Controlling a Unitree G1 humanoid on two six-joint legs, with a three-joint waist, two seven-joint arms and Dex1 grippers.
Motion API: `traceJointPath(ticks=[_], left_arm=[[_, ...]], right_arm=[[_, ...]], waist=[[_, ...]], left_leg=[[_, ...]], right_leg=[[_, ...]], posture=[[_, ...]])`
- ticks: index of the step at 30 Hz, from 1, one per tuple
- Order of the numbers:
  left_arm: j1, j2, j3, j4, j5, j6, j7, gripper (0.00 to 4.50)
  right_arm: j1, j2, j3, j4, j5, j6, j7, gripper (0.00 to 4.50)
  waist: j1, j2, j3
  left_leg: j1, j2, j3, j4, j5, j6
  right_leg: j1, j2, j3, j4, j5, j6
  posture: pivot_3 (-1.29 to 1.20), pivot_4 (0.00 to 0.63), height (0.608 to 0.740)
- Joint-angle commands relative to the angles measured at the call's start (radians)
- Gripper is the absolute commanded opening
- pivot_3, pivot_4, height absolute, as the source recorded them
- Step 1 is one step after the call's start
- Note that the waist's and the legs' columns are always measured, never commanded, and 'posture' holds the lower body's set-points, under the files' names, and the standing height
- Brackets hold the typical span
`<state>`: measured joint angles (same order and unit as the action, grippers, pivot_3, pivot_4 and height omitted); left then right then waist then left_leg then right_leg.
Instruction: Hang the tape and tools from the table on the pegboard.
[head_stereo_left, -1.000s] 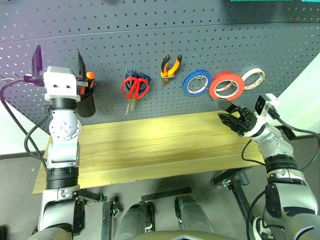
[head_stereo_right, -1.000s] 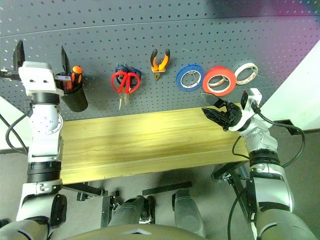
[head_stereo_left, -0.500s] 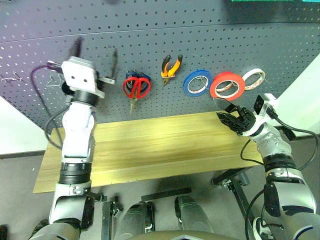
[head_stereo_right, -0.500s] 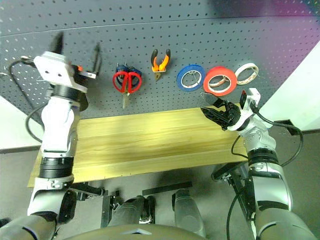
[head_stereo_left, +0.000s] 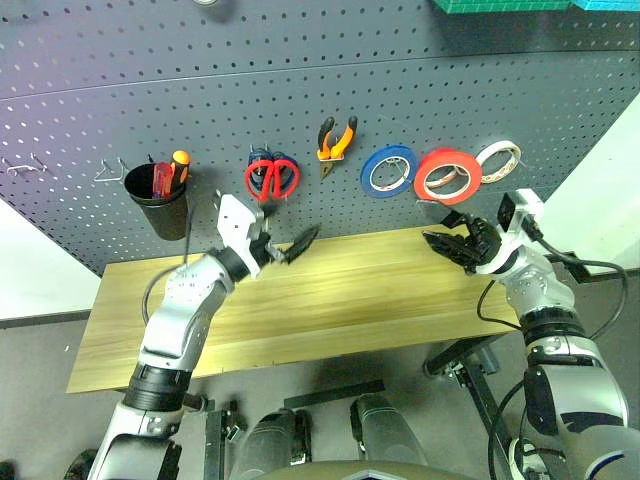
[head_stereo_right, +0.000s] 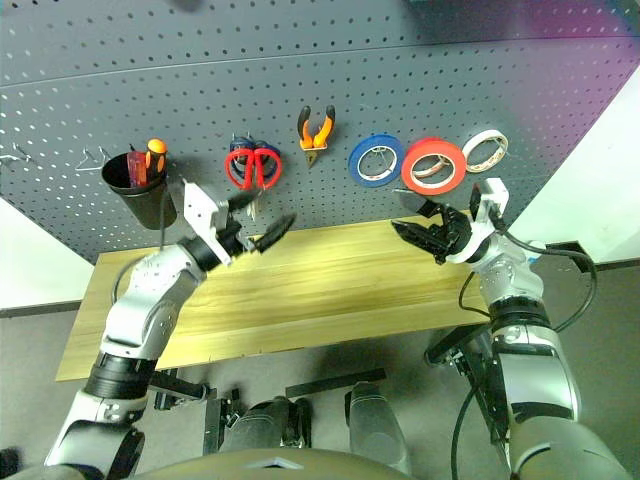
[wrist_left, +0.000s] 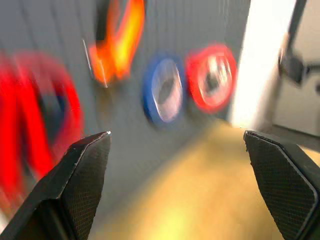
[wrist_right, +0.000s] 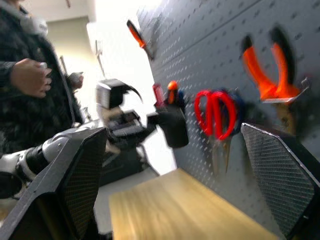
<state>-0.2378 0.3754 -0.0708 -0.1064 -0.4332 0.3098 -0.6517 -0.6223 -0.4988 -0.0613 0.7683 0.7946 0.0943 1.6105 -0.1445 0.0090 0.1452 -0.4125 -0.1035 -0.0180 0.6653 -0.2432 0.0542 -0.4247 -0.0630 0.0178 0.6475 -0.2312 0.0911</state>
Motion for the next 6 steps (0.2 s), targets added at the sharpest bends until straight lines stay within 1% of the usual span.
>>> traceJointPath(ticks=[1,3,5,6], left_arm=[[0.043,0.055,-0.026,-0.011,-0.027,0.055,-0.111,4.45],[0.062,0.079,-0.015,0.010,-0.038,0.069,-0.154,4.45],[0.070,0.091,0.008,0.035,-0.065,0.110,-0.181,4.45],[0.074,0.105,0.009,0.051,-0.053,0.094,-0.200,4.45]], right_arm=[[0.012,0.033,0.044,-0.031,-0.023,-0.025,0.004,4.50],[0.028,0.047,0.082,-0.021,-0.066,-0.077,0.004,4.50],[0.027,0.054,0.088,-0.003,-0.072,-0.080,0.004,4.50],[0.021,0.056,0.096,0.023,-0.101,-0.109,0.004,4.50]], waist=[[-0.010,0.002,-0.002],[-0.011,0.002,-0.004],[-0.011,0.003,-0.010],[-0.011,0.003,-0.010]], left_leg=[[0.000,0.000,0.000,0.000,0.000,0.000],[0.001,0.000,0.000,0.000,0.000,0.000],[0.002,0.000,0.000,0.000,0.000,0.000],[0.002,0.000,0.000,0.000,0.000,0.000]], right_leg=[[0.000,0.000,0.000,0.000,0.000,0.000],[0.001,0.000,0.001,0.000,0.000,0.000],[0.002,0.000,0.001,0.000,0.000,0.000],[0.002,0.000,0.001,0.000,0.000,0.000]], posture=[[-0.22,0.063,0.740],[-0.22,0.061,0.740],[-0.21,0.056,0.740],[-0.21,0.055,0.740]])
